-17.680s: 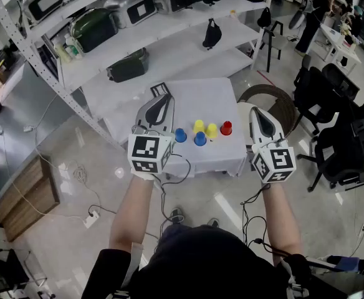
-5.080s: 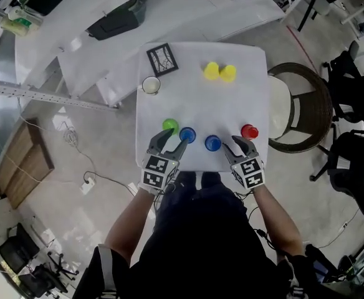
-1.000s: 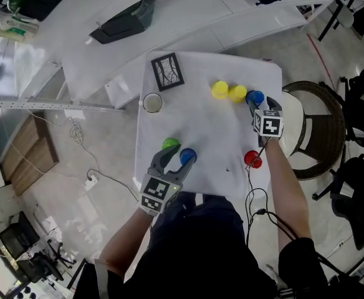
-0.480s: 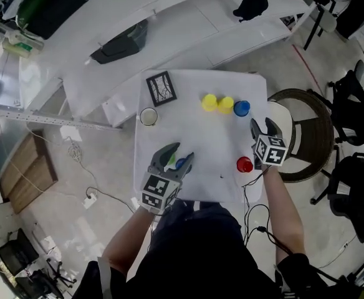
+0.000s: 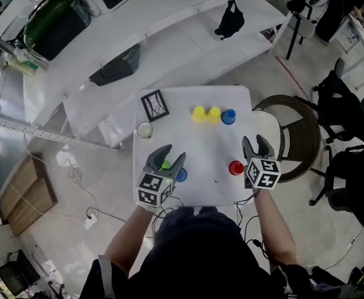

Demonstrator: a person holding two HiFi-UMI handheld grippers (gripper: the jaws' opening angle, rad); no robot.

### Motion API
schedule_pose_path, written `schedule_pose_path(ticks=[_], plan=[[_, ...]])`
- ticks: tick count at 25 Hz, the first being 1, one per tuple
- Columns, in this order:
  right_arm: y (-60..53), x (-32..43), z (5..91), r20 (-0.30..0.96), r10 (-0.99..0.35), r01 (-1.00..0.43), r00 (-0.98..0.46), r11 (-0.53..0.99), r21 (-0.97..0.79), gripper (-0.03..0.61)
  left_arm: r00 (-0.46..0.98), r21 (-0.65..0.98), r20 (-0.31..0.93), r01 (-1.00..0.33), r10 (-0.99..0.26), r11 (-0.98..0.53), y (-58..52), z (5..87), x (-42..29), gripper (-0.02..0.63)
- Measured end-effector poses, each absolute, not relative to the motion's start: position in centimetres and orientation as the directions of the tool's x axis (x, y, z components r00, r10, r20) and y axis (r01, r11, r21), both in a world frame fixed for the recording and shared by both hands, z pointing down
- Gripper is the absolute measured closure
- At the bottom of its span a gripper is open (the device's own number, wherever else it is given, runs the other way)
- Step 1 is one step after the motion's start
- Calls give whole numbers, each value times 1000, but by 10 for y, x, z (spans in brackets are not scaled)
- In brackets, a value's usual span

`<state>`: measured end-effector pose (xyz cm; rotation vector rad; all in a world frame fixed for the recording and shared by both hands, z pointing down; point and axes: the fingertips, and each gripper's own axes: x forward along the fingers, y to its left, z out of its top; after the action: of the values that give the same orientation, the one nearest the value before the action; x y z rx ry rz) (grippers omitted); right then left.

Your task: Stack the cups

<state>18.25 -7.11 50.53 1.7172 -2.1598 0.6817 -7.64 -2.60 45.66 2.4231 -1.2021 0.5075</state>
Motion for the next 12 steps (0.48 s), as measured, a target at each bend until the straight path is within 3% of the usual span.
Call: schedule_pose_path(ticks=[12], plan=[[-5,185,524,576,-790,-977,-208,145,-154,367,608,176,466,-776,-643,-606,-6,442,-68,410]])
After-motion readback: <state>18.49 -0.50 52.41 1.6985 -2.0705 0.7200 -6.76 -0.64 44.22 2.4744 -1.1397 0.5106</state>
